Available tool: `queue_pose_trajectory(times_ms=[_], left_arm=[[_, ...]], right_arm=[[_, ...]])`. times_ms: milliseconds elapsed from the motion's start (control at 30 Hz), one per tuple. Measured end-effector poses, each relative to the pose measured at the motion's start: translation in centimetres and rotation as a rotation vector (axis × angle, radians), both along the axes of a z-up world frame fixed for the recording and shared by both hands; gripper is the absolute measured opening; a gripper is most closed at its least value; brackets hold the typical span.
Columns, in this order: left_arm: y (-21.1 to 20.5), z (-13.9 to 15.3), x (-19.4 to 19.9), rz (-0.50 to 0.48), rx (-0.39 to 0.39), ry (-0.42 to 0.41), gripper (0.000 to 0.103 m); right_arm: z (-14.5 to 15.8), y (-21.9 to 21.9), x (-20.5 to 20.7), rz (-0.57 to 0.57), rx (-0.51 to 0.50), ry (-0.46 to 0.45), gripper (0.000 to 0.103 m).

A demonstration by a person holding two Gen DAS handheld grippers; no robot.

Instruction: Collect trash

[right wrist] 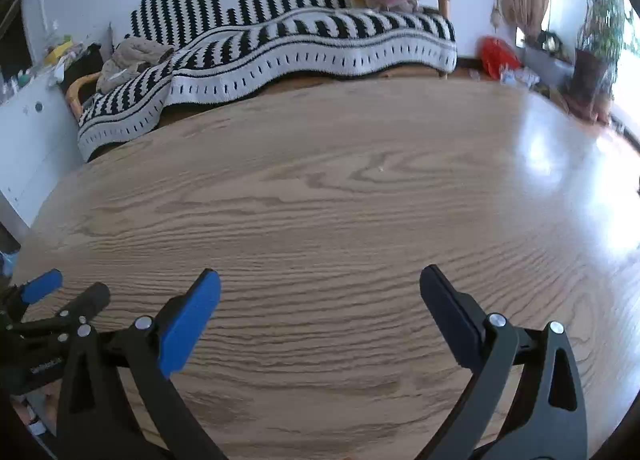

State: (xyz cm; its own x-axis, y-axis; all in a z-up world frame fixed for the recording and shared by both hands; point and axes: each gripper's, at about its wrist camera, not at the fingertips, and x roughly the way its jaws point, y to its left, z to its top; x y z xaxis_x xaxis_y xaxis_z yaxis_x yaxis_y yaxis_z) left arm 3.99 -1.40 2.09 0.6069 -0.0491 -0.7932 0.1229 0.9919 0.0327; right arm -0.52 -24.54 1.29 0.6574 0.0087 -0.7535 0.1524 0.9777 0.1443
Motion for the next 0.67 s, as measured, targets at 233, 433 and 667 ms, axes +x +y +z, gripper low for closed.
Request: queue_pose_trajectory(times_ms=[233,433,667], left_arm=[[-0.1,0.8,-0.5,0.044,0.034,-0.063,0.097],[-0.1,0.2,-0.5,0.009,-0.042,-0.027,0.097],[0.0,0.1,-0.1,0.017,-0.011,-0.030,0.097]], right_arm=[[-0.2,-0.6,-0.6,0.008,0.045,0.002,0.096],[-0.1,0.3,-0.9,0.032,0.040,0.006,0.096],[0.0,0.8,-1.1,0.050,0.017,0.007,0.096]])
